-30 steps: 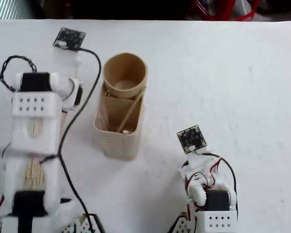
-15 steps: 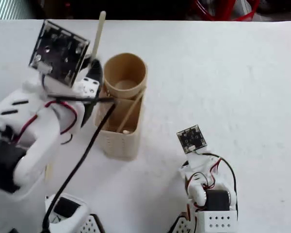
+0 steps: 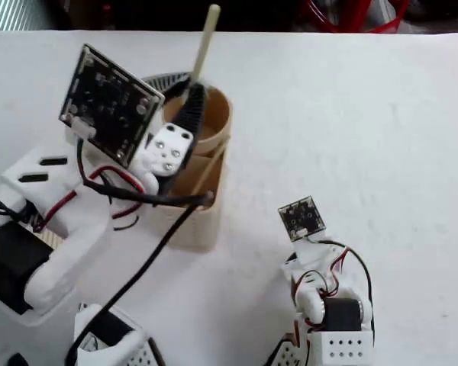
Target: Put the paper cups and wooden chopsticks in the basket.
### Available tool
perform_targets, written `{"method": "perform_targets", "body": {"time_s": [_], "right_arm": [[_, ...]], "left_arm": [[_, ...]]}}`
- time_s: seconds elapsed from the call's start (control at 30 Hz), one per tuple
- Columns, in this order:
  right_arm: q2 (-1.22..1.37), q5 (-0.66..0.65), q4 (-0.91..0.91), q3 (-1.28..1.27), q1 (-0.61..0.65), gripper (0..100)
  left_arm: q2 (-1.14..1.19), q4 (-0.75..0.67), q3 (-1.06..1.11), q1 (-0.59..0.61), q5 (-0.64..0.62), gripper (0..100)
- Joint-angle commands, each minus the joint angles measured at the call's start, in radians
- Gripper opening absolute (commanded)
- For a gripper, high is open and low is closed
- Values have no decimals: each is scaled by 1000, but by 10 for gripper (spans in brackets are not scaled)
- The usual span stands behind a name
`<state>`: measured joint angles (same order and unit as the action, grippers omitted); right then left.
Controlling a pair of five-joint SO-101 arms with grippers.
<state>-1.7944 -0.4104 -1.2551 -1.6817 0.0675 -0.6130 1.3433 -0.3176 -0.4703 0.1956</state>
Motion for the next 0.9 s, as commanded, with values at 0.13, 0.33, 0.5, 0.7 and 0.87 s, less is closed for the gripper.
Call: {"method": "perform_targets", "body": {"time_s": [0.13, 0.33, 0.5, 0.7, 0.87], "right_arm": [[-7, -6, -5, -9, -10, 53], [-7, -6, -5, -9, -10, 53], [-7, -6, -5, -9, -10, 53], [-7, -6, -5, -9, -10, 53], [-7, -6, -5, -9, -10, 53]], "left_arm": [[1, -71, 55, -36, 31, 26], [-7, -89, 97, -28, 31, 34], [-7, -81, 100, -28, 26, 88], [-7, -81, 103, 27, 25, 88], [-7, -63, 98, 38, 31, 87]]}}
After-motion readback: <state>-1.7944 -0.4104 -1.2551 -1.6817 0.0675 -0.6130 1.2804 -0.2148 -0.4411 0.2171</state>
